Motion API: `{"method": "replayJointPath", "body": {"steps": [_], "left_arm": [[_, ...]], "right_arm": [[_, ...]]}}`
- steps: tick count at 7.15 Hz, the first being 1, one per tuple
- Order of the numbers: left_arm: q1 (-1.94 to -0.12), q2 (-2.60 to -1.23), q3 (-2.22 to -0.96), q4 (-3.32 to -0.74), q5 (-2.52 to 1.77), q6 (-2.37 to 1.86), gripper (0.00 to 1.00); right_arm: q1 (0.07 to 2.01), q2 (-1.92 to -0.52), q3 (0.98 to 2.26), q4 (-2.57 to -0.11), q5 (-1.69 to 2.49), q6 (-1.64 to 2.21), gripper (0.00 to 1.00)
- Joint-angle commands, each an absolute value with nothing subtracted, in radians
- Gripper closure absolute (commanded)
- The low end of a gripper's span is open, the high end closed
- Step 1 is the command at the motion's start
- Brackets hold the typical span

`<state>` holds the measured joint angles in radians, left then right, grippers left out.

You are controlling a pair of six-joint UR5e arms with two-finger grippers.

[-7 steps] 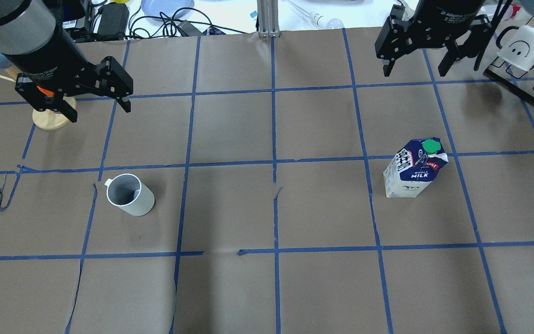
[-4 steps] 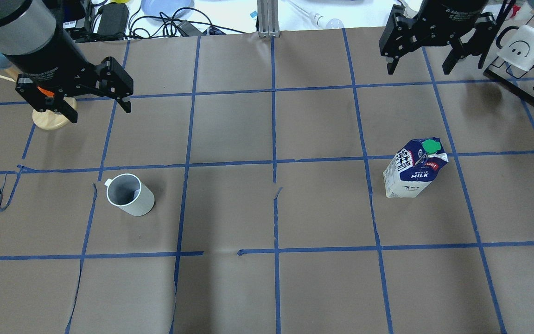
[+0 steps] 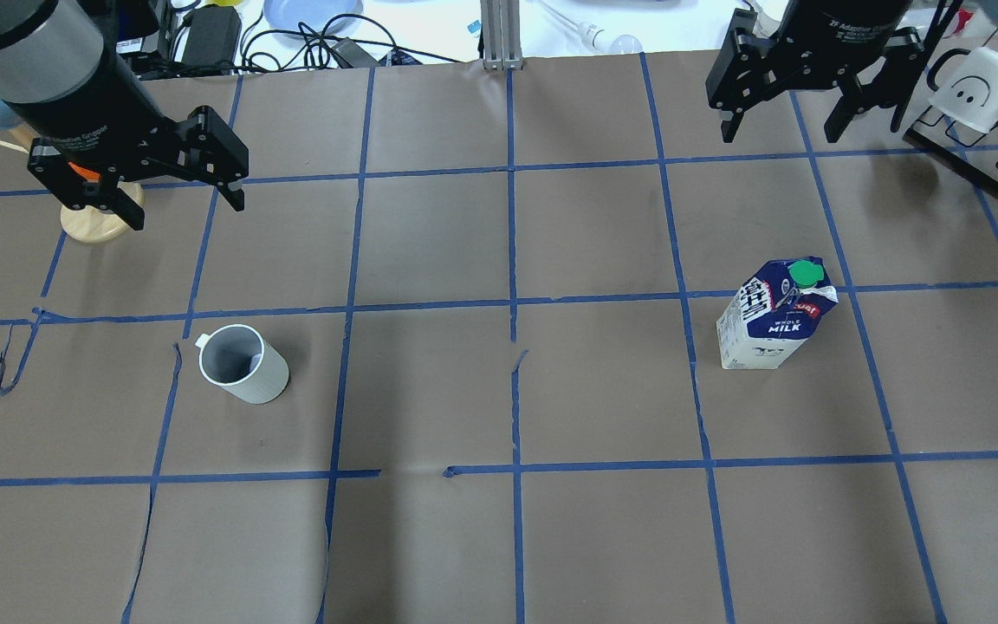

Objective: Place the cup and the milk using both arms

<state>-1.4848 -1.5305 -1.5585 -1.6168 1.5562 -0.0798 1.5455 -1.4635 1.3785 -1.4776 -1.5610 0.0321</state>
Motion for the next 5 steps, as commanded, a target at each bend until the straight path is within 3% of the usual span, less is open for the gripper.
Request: {"method": "replayJointPath", "body": {"steps": [1, 5], "left_arm": [[-1.485, -1.531, -1.559, -1.618, 1.554, -0.080, 0.00], [-1.485, -1.529, -1.559, -1.618, 1.555, -0.080, 0.00]], "right_arm": [[1.546, -1.463, 1.384, -1.477, -1.560, 0.034, 0.00], [1.546, -1.463, 1.384, -1.479, -1.562, 0.032, 0.00]]}}
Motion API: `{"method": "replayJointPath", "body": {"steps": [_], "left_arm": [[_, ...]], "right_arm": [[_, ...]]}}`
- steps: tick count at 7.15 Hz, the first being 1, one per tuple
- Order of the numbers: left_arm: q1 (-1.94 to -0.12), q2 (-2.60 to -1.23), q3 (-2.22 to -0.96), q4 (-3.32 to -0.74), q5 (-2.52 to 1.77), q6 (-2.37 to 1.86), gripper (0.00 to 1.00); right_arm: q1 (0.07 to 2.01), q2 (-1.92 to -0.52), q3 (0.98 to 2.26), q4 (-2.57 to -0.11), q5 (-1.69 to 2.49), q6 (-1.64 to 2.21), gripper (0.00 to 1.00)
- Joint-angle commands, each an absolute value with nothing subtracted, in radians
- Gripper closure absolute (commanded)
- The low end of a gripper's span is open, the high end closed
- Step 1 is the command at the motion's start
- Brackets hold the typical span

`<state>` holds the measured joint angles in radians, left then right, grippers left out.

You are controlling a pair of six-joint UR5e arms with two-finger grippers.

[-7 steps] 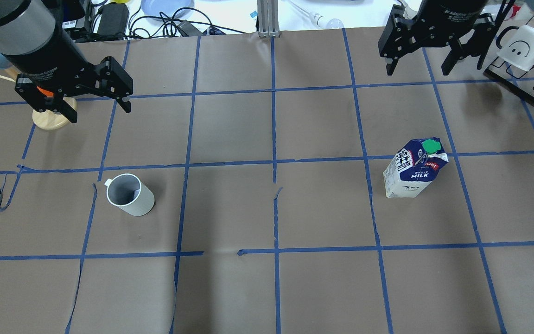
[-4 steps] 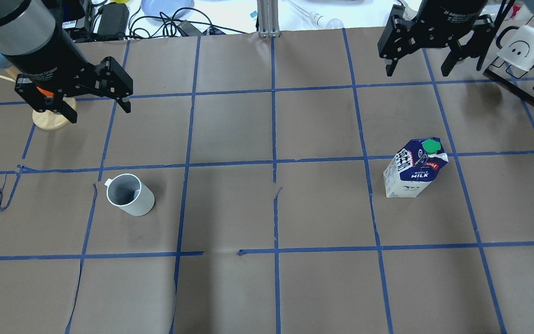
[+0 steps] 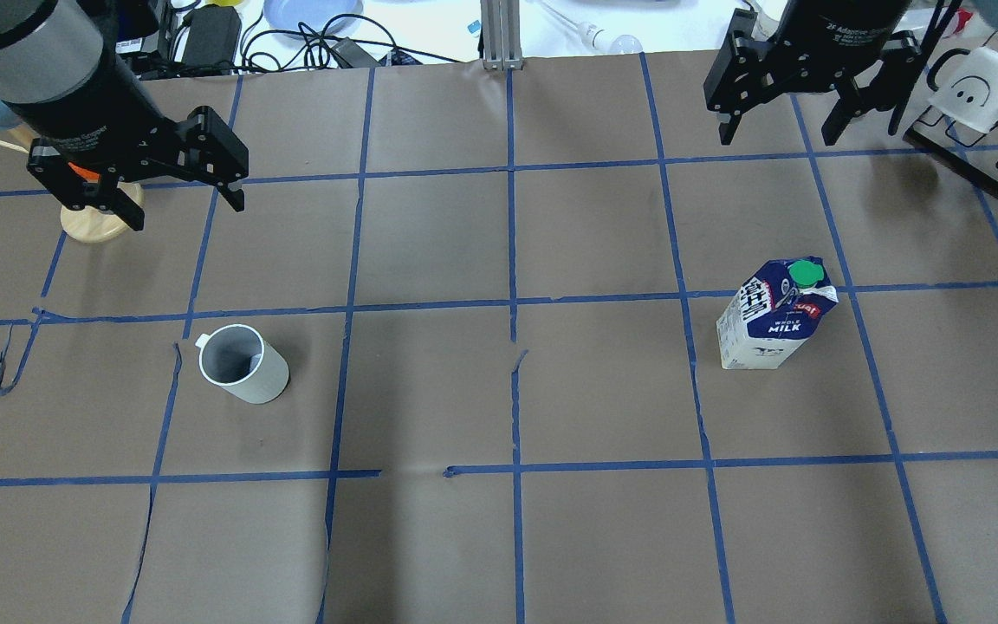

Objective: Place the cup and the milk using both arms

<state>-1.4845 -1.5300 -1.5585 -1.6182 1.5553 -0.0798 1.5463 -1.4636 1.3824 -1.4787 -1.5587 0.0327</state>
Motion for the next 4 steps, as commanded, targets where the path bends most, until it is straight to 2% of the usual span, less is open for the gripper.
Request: {"method": "replayJointPath", "body": {"steps": [1, 4], "left_arm": [[-1.483, -1.529, -1.559, -1.618, 1.555, -0.074, 0.00], [-1.467, -1.529, -1.562, -1.631, 1.565, -0.072, 0.00]], "right_arm": [[1.542, -1.463, 1.382, -1.477, -1.560, 0.037, 0.00], [1.545, -1.466, 1.371, -1.474, -1.568, 0.029, 0.00]]}}
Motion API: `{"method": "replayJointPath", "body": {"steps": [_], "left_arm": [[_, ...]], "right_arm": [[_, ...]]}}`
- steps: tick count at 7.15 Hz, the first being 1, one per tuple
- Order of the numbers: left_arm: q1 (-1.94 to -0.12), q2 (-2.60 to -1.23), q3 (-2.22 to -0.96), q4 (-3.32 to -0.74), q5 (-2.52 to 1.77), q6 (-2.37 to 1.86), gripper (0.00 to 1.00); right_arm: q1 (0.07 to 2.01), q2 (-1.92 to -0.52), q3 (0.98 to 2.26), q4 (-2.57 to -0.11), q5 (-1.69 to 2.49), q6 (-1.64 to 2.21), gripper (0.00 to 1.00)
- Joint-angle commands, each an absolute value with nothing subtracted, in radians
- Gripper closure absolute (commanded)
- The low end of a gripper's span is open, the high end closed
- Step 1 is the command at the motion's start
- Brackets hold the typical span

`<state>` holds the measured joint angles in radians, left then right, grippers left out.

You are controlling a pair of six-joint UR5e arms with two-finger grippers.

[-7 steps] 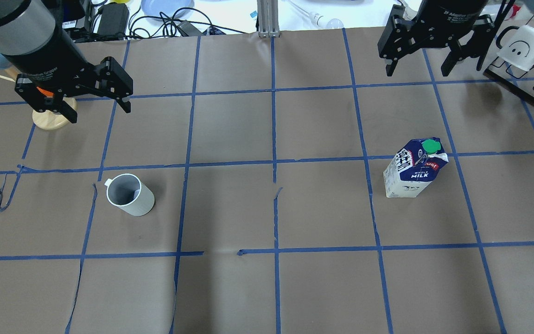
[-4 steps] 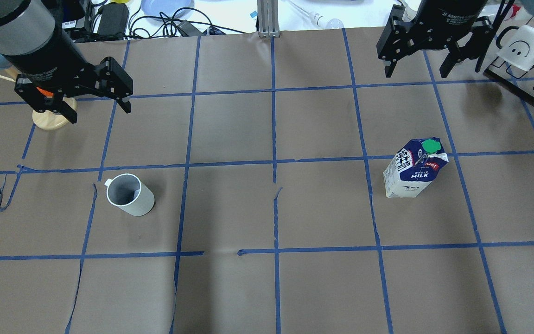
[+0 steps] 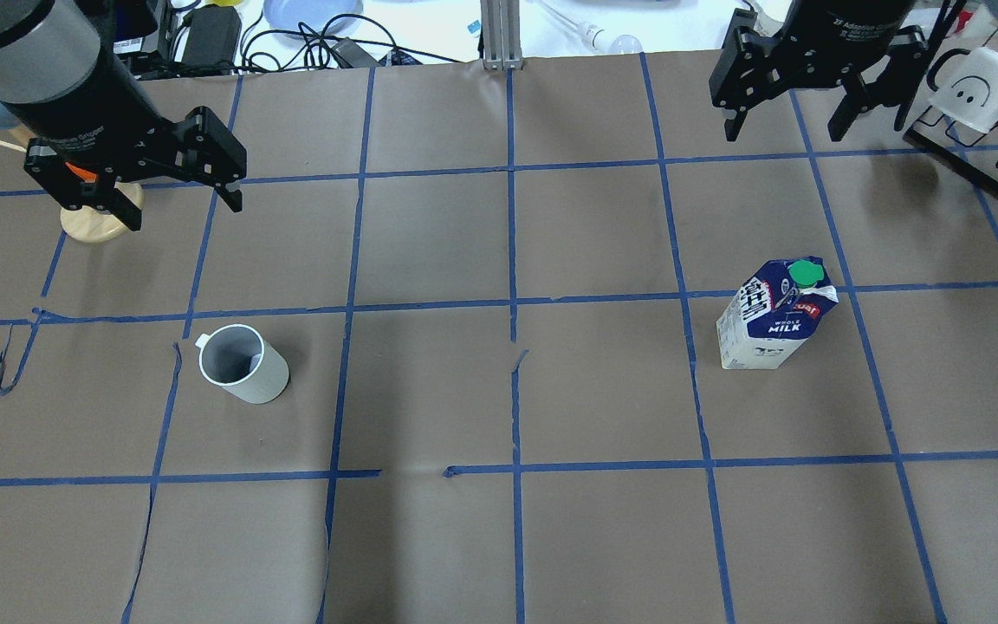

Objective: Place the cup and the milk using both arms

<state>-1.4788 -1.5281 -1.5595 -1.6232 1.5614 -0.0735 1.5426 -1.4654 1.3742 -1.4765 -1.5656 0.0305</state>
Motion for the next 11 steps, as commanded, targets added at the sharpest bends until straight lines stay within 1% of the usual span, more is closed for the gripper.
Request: {"method": "replayJointPath", "body": {"steps": [1, 4, 6, 7, 8, 9, 11], "left_arm": [[-1.460, -1.532, -1.574, -1.628, 1.566, -0.074, 0.00], [-1.274, -1.578, -1.717, -1.562, 1.549, -0.091, 0.00], [-1.253, -1.635, -1.865, -1.368, 1.548, -0.104, 0.00], [-1.253, -1.653, -1.926, -1.317, 1.546, -0.135, 0.00], [-1.252, -1.666, -1.948, -1.310, 1.549, -0.138, 0.00], [-1.247, -1.678, -1.957, -1.313, 1.557, -0.138, 0.00], [-1.246, -1.707, -1.971, -1.315, 1.559, -0.146, 0.00]], "right_arm": [[1.543, -1.466, 1.371, -1.474, -1.568, 0.029, 0.00], [1.543, -1.471, 1.362, -1.465, -1.574, 0.028, 0.00], [1.542, -1.471, 1.361, -1.465, -1.574, 0.026, 0.00], [1.540, -1.471, 1.362, -1.462, -1.574, 0.026, 0.00], [1.539, -1.471, 1.359, -1.428, -1.589, 0.026, 0.00], [1.540, -1.471, 1.350, -1.430, -1.655, 0.032, 0.00], [1.545, -1.459, 1.362, -1.451, -1.644, 0.043, 0.00]]}}
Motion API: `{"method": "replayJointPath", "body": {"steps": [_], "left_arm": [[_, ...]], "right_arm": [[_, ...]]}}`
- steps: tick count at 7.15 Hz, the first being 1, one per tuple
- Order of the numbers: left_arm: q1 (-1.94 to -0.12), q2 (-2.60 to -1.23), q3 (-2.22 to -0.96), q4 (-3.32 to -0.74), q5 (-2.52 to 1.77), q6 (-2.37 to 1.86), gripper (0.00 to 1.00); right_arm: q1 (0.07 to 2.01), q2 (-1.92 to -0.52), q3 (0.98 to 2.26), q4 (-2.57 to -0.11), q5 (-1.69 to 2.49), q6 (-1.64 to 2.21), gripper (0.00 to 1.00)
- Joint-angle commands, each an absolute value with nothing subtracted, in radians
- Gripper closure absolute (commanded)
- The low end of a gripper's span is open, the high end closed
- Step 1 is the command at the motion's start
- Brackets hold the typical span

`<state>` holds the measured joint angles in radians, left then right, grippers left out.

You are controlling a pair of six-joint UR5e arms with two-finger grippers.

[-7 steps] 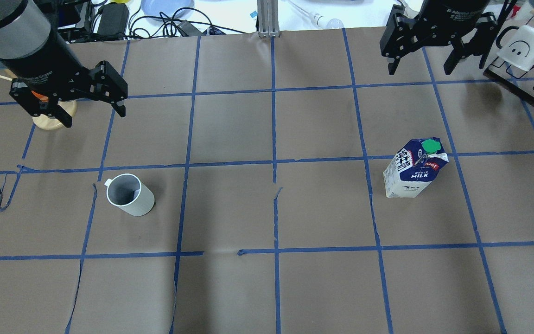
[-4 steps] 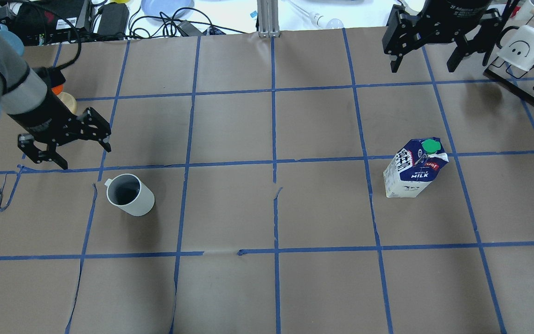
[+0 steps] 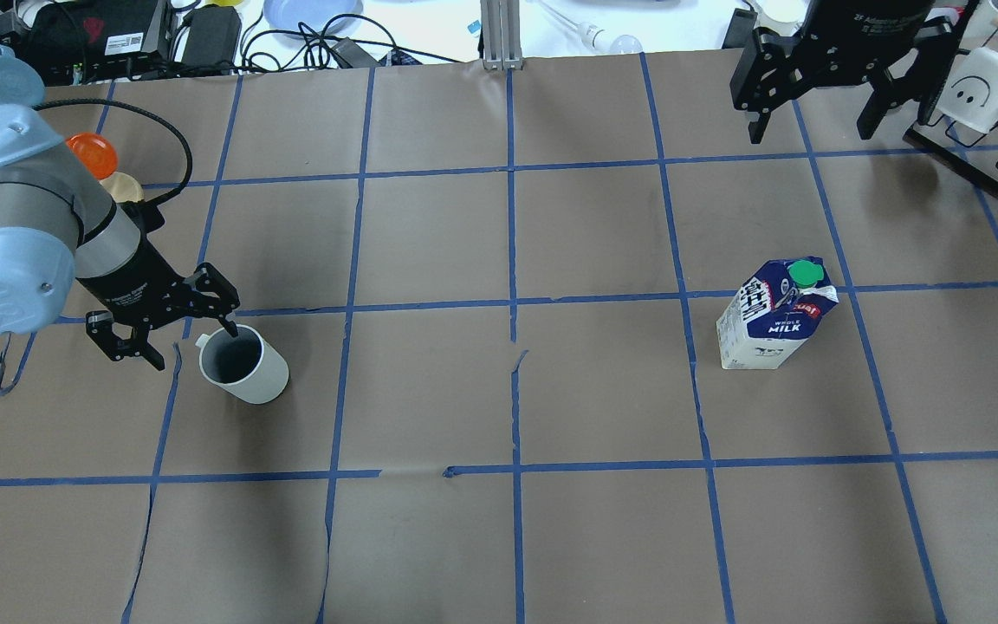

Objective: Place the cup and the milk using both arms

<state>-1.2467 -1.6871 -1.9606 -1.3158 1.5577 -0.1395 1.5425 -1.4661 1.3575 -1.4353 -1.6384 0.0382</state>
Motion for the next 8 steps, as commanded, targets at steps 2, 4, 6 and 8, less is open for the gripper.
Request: {"method": "replayJointPath", "body": {"steps": [2, 4, 6, 8], "left_arm": [[-1.246, -1.739, -1.973, -1.310, 1.560, -0.146, 0.00], [-1.246, -1.761, -1.970, -1.308, 1.560, -0.146, 0.27], [-1.246, -1.779, -1.962, -1.308, 1.557, -0.149, 1.00], [-1.247, -1.775, -1.884, -1.324, 1.566, -0.138, 1.00]], "right_arm": [[1.545, -1.460, 1.419, -1.462, -1.643, 0.038, 0.00], [1.545, -1.459, 1.425, -1.525, -1.629, 0.032, 0.00], [1.545, -1.450, 1.431, -1.537, -1.621, 0.008, 0.00], [1.545, -1.451, 1.431, -1.539, -1.614, -0.018, 0.00]]}}
